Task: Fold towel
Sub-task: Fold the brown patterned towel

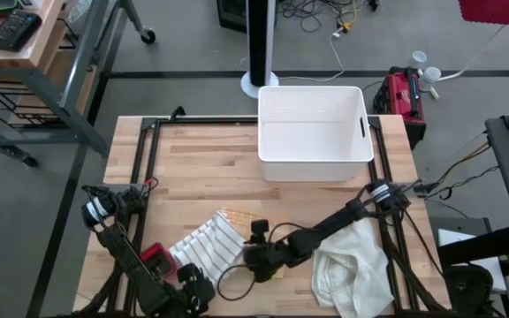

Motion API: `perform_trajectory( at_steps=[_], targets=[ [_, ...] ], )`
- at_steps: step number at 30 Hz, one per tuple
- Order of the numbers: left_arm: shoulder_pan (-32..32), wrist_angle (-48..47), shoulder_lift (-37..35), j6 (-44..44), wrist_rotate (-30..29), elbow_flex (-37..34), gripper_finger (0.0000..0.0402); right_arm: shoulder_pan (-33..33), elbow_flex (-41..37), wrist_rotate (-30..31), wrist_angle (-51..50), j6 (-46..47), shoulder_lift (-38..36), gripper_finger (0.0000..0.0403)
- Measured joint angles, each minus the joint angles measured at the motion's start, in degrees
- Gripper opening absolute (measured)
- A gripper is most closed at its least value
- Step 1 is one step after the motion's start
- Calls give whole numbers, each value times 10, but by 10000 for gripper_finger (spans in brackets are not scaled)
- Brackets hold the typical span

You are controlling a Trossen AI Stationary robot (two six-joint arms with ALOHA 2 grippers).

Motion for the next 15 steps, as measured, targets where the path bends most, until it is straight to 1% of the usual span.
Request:
perform_trajectory(
  at_steps=[3, 6, 11, 13, 15],
  targets=[
    [0, -53, -1, -11, -14, 2, 83, -11, -14, -11, 14, 16, 1, 123],
    [0, -140, -3, -50, -30, -6, 75, -19, -15, -12, 17, 18, 2, 96],
    [0, -280, -4, -152, -45, -18, 74, -20, -15, -12, 25, 2, 2, 14],
    [-1, -310, -4, -192, -31, -29, 74, -12, -15, -10, 22, -2, 0, 9],
    [-3, -305, -4, -215, -10, -45, 74, -1, -15, -10, 13, -2, -3, 7]
  ],
)
